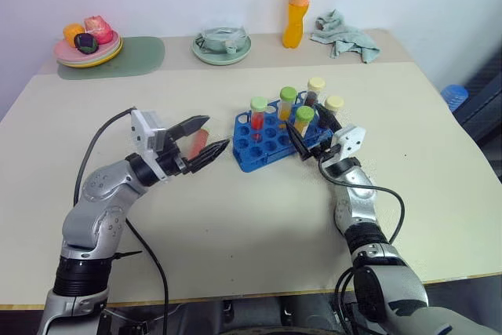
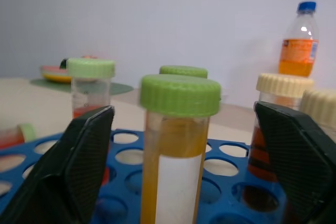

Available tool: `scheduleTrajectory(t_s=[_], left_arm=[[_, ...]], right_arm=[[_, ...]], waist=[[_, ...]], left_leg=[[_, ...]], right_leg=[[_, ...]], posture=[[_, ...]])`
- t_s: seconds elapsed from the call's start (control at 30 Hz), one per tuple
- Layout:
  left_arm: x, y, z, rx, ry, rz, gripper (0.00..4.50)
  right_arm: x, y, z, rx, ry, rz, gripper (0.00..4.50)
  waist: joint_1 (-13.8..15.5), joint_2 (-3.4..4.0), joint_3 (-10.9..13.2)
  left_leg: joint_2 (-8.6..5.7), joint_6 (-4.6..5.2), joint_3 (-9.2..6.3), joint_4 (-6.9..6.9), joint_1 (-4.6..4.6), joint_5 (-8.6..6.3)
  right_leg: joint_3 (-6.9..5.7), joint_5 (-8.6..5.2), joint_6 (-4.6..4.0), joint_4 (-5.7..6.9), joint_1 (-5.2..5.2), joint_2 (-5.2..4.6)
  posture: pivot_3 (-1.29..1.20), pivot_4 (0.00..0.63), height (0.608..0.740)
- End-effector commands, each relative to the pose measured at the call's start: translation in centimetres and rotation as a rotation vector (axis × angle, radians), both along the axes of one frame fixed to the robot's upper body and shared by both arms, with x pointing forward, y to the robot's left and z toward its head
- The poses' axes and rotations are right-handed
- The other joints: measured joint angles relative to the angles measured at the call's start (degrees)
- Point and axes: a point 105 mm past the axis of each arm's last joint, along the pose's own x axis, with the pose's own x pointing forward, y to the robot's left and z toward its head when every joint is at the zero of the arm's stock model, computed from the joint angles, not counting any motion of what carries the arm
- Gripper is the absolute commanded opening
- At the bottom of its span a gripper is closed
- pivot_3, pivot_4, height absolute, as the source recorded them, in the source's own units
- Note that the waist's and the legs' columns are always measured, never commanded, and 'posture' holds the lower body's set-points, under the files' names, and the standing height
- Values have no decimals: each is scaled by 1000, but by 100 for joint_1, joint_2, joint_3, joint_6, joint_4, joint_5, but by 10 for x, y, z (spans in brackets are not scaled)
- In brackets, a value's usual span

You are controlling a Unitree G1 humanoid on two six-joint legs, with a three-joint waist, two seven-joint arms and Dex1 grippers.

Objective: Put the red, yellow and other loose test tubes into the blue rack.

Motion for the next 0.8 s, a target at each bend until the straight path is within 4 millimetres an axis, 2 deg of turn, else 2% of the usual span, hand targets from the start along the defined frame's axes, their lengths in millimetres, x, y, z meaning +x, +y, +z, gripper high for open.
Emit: scheduleTrajectory(t_s=[0.03,0.3,0.47,0.57,0.7,0.8], left_arm=[[0,5,17,-48,-44,70,3800],[16,18,9,6,-18,260,3800],[25,29,4,133,-5,567,3800],[23,23,5,84,87,528,3800],[36,35,-12,176,350,661,3800],[46,20,-5,197,480,608,3800]], right_arm=[[-6,-2,18,-65,-58,6,4450],[-38,-5,17,-176,70,174,4450],[-57,-23,26,-256,148,200,4450],[-66,-33,38,-326,179,219,4450],[-72,-42,62,-423,159,257,4450],[-71,-44,77,-482,122,264,4450]], waist=[[1,0,0],[19,0,0],[47,-2,1],[48,-4,2],[74,-14,7],[107,-32,18]], left_leg=[[0,0,0,0,0,0],[0,24,-2,-1,0,-14],[-1,26,-4,-1,-1,-16],[-3,29,-5,-1,-4,-18],[-1,29,-11,8,-4,-17],[-2,29,-13,10,-4,-17]], right_leg=[[0,0,0,0,0,0],[0,-1,-1,-2,0,-1],[0,-7,-12,-4,0,-5],[-1,-9,-16,-7,-1,-8],[-3,-11,-17,-1,1,1],[-3,-5,6,1,1,5]], posture=[[0,150,740],[0,150,740],[0,150,740],[0,150,740],[0,150,740],[0,150,740]])
